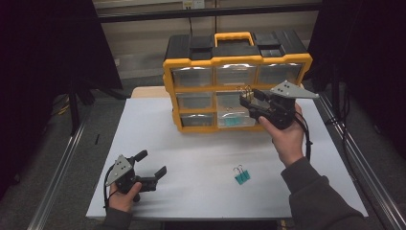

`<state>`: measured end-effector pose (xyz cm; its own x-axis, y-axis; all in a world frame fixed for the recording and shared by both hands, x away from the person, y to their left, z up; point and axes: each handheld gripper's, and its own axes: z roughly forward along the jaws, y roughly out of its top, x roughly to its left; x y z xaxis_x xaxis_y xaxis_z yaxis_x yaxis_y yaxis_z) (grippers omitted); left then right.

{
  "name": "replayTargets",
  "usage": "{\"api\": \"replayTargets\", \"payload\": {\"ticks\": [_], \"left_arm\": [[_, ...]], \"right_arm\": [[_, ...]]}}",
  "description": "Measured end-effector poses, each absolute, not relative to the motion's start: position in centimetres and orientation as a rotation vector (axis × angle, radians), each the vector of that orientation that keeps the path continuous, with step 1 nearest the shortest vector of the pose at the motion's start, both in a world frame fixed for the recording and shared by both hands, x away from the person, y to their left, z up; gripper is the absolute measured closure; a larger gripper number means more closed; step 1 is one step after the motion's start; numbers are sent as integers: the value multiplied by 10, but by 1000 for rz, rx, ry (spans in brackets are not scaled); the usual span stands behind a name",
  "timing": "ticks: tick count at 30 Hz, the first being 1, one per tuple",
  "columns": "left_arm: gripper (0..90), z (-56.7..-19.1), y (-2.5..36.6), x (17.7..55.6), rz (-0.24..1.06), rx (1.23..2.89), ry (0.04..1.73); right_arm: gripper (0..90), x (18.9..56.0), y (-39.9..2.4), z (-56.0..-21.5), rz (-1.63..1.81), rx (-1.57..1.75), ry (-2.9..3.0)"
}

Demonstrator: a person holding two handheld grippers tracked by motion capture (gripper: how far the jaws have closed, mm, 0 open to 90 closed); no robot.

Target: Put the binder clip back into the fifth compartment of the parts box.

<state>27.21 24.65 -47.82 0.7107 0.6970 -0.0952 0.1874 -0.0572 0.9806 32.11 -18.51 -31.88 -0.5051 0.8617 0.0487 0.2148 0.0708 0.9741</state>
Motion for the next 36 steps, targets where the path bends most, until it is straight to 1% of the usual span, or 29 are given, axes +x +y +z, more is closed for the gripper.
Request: {"api": "replayTargets", "payload": {"ticks": [13, 14, 15, 17, 23, 27, 36], "left_arm": [[19, -478, 247, 272, 479, 1606, 731], [19, -478, 247, 272, 474, 1605, 728], [19, -478, 247, 272, 479, 1607, 731], [19, -478, 247, 272, 475, 1607, 727], [19, -478, 247, 272, 471, 1606, 722], [19, -478, 246, 272, 471, 1599, 730], [19, -478, 246, 272, 483, 1612, 730]], "right_arm": [[503, 335, -183, -328, 1430, 1109, 1788], [485, 334, -183, -329, 1429, 1106, 1799], [420, 334, -183, -329, 1429, 1107, 1801], [328, 333, -183, -329, 1438, 1128, 1788], [216, 323, -191, -332, 1458, 1156, 1776], [169, 313, -200, -335, 1483, 1161, 1771], [136, 288, -218, -349, 1533, 1174, 1773]]}}
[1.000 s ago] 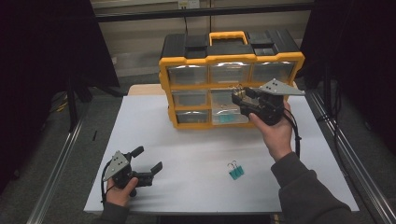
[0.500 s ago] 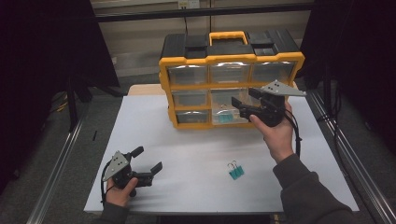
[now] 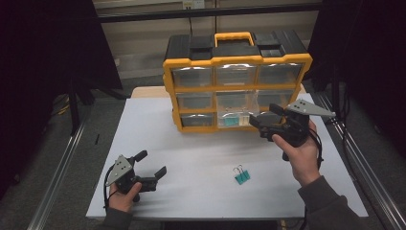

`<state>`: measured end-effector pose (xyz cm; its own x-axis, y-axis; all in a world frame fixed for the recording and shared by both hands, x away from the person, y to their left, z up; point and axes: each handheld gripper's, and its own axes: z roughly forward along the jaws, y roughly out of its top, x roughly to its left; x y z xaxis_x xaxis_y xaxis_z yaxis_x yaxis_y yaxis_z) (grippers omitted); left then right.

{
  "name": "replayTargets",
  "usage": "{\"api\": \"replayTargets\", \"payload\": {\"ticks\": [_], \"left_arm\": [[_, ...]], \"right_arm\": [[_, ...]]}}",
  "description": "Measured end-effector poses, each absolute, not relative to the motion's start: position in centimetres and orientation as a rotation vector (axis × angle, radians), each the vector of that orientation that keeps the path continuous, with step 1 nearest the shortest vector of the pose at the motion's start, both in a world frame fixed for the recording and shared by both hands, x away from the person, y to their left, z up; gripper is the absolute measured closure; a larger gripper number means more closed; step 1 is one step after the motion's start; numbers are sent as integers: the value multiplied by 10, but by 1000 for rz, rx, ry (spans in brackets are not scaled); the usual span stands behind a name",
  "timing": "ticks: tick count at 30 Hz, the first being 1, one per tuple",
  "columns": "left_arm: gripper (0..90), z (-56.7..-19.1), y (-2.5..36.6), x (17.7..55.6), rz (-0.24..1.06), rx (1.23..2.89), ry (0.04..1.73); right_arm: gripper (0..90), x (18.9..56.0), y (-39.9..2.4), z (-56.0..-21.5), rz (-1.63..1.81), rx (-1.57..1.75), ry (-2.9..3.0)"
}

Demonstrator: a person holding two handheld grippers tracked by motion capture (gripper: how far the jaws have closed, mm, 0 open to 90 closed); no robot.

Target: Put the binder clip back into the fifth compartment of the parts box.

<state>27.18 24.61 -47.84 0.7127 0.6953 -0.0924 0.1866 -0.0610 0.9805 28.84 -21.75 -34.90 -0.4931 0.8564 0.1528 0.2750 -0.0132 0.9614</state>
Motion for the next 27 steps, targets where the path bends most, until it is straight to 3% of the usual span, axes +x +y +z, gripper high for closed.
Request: {"api": "replayTargets", "payload": {"ticks": [27], "left_arm": [[19, -478, 246, 272, 484, 1609, 734]], "right_arm": [[93, 249, -201, -430, 1428, 1183, 2015]]}}
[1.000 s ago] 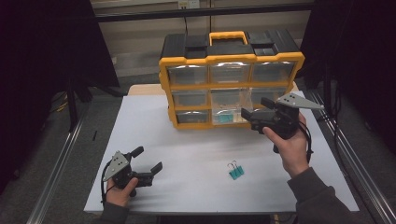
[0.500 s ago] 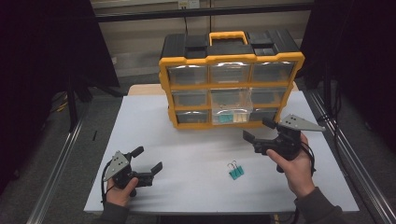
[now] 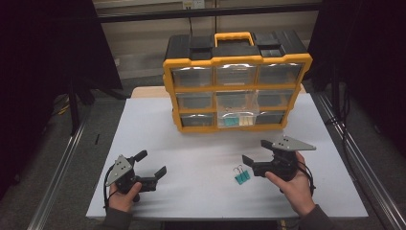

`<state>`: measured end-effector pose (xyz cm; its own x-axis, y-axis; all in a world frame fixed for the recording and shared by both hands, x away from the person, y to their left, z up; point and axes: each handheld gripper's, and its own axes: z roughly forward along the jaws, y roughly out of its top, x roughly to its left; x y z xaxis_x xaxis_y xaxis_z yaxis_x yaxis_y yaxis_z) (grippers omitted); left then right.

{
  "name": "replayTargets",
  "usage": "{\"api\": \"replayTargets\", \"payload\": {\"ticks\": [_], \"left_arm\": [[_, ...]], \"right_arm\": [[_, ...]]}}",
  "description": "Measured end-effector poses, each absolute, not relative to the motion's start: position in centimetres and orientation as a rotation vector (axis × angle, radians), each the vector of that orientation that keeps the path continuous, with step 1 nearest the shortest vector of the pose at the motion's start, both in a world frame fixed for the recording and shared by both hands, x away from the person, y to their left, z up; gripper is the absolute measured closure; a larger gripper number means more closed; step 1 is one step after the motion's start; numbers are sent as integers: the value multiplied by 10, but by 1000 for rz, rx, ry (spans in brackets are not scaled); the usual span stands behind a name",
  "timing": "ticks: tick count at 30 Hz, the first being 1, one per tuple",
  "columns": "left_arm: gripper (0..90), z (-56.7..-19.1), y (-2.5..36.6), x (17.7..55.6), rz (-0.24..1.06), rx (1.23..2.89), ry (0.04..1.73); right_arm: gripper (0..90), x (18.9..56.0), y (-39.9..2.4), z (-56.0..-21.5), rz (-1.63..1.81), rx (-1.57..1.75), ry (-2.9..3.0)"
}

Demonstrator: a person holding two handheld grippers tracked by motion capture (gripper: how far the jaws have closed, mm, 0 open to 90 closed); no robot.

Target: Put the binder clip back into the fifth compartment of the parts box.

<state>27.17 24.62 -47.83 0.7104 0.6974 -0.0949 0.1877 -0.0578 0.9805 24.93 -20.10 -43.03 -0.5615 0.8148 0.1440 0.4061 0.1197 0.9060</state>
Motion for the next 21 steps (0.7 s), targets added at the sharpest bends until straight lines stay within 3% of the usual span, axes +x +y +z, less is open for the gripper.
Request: {"api": "replayTargets", "payload": {"ticks": [12, 21], "left_arm": [[19, -478, 246, 272, 484, 1609, 734], [19, -478, 246, 272, 490, 1611, 734]], "right_arm": [[137, 244, -196, -456, 1334, 1262, 2124], [227, 243, -190, -473, 1227, 1279, 2233]]}}
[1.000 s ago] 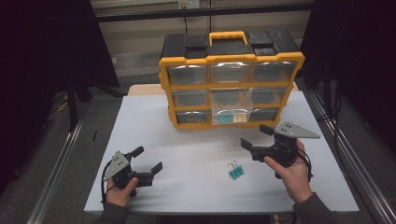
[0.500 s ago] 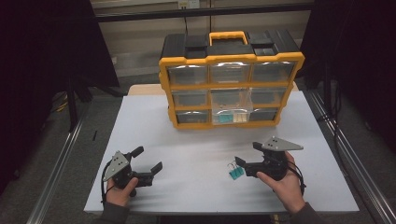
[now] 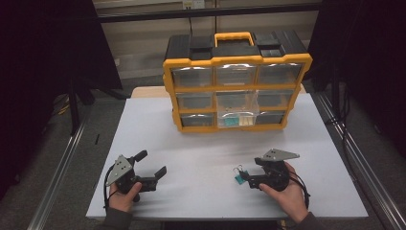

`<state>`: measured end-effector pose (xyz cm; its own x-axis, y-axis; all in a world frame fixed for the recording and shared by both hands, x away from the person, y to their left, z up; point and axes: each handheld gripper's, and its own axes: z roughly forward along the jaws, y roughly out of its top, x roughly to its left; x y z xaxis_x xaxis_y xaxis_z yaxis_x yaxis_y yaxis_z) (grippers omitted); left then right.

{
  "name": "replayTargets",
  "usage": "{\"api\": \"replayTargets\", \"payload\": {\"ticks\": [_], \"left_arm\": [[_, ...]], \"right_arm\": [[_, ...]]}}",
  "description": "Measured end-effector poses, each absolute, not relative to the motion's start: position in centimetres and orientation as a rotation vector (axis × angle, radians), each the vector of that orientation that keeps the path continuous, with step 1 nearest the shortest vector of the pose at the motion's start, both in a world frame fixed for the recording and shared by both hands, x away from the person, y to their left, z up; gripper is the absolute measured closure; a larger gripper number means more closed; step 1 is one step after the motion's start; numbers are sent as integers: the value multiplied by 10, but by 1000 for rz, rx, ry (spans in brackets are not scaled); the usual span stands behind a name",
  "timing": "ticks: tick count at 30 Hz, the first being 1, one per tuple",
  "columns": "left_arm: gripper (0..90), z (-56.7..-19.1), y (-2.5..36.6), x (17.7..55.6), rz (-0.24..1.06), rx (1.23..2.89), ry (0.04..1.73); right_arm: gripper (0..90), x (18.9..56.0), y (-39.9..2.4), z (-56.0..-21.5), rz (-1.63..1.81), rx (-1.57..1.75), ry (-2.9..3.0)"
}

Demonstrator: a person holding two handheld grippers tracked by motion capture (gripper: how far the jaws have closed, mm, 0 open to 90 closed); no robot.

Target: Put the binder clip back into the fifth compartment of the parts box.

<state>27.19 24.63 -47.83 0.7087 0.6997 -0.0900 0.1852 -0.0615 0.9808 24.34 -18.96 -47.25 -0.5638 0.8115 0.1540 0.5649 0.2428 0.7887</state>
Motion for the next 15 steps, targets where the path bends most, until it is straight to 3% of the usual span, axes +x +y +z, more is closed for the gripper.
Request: {"api": "replayTargets", "payload": {"ticks": [9, 15], "left_arm": [[19, -478, 246, 272, 490, 1612, 733], [19, -478, 246, 272, 481, 1600, 740]], "right_arm": [[360, 244, -181, -479, 1185, 1271, 2319], [398, 245, -177, -483, 1155, 1263, 2359]]}}
